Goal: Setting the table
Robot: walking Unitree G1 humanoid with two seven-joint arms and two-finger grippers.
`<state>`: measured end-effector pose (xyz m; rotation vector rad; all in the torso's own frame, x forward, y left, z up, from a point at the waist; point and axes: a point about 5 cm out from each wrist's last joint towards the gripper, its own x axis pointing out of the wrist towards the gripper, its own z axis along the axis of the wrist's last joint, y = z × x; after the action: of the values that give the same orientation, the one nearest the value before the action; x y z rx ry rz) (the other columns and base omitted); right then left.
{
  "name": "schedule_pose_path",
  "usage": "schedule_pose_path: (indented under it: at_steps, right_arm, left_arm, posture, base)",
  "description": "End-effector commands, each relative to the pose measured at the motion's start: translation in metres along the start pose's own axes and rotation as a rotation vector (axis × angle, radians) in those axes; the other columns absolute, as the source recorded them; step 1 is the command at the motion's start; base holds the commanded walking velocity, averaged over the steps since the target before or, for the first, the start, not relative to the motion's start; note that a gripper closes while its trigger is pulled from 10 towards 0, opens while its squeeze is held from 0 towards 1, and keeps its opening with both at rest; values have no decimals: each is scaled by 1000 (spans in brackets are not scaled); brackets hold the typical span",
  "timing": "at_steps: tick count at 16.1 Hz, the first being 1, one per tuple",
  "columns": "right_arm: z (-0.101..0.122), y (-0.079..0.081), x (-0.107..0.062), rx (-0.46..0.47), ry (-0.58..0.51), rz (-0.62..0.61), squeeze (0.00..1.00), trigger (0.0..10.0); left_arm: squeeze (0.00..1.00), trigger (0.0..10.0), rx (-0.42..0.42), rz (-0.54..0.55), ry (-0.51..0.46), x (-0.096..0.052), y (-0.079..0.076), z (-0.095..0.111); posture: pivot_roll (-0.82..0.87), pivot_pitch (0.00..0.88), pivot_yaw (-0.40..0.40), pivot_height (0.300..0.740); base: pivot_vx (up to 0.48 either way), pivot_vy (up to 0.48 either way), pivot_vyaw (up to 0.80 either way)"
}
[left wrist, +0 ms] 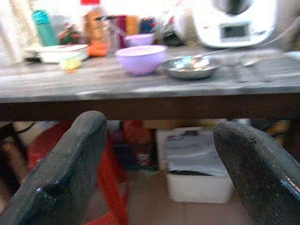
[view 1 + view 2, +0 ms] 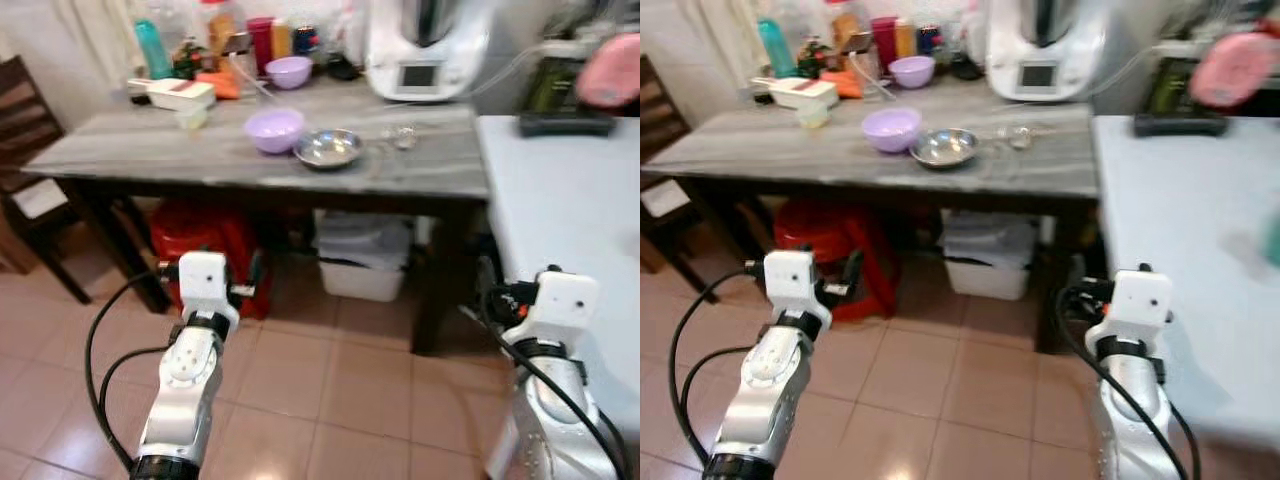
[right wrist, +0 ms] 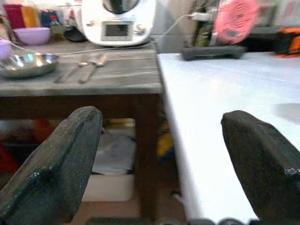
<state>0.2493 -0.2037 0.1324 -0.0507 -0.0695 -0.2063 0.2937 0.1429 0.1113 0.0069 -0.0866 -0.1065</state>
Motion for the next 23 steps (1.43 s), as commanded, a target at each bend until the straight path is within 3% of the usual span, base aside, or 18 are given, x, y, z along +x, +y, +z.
schedule_pose_path:
  at_steps: [1,4,9,20,23]
  right_arm:
    - [3,7,1,15,-9,26,0,10000]
    - [4,10,3,5,-22,44,0,10000]
    - [4,10,4,6,-20,46,0,10000]
    - [3,12,9,33,-12,36,0,10000]
    - [4,12,9,36,-13,33,0,10000]
  left_arm:
    - [0,10000,5,-8,-3,-2,5,0]
    - [0,10000,-9,-79,-15,-4,5,1]
    - [0,10000,-6,-85,-13,-4,6,1]
    - [0,10000,-34,-109,-11,-2,3,2]
    - [0,10000,-34,-112,-10,-2,2,2]
  posture:
    - [-117,44,70,740]
    - [-117,37,70,740]
    - [-117,37,70,740]
    - [-114,51,71,740]
    - [-116,52,72,740]
  base:
    - [0,0,0]
    - [0,0,0]
    - [0,0,0]
    - [0,-384,0]
    - [0,-394,-587]
